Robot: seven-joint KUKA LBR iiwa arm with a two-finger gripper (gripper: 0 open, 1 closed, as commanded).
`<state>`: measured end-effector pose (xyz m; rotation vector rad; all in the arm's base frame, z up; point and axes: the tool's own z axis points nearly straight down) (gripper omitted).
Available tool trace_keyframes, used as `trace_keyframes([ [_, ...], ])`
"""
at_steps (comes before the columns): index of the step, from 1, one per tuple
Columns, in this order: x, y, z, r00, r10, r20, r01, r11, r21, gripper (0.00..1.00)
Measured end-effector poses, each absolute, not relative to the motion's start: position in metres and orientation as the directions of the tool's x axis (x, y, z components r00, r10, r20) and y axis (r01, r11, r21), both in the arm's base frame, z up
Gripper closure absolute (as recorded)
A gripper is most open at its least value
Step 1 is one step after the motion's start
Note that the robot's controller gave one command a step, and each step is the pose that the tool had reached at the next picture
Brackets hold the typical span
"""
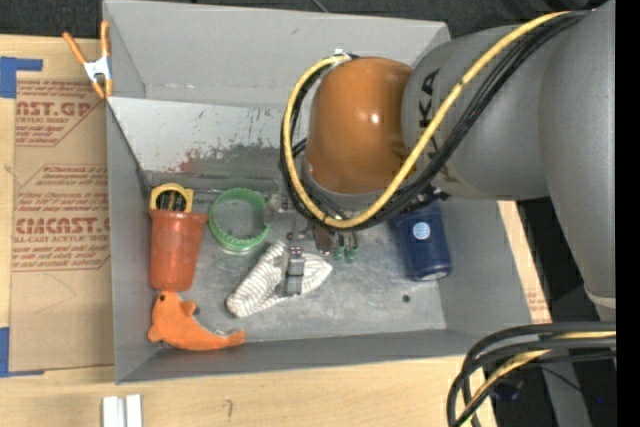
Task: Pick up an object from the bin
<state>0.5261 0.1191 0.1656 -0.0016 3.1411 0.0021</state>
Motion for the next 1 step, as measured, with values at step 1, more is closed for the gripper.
trace_keyframes([
  [1,0.5053,0.0949,0.1252,-1.0,0.015,-0.009,0.015,1.0,0.004,0.0],
])
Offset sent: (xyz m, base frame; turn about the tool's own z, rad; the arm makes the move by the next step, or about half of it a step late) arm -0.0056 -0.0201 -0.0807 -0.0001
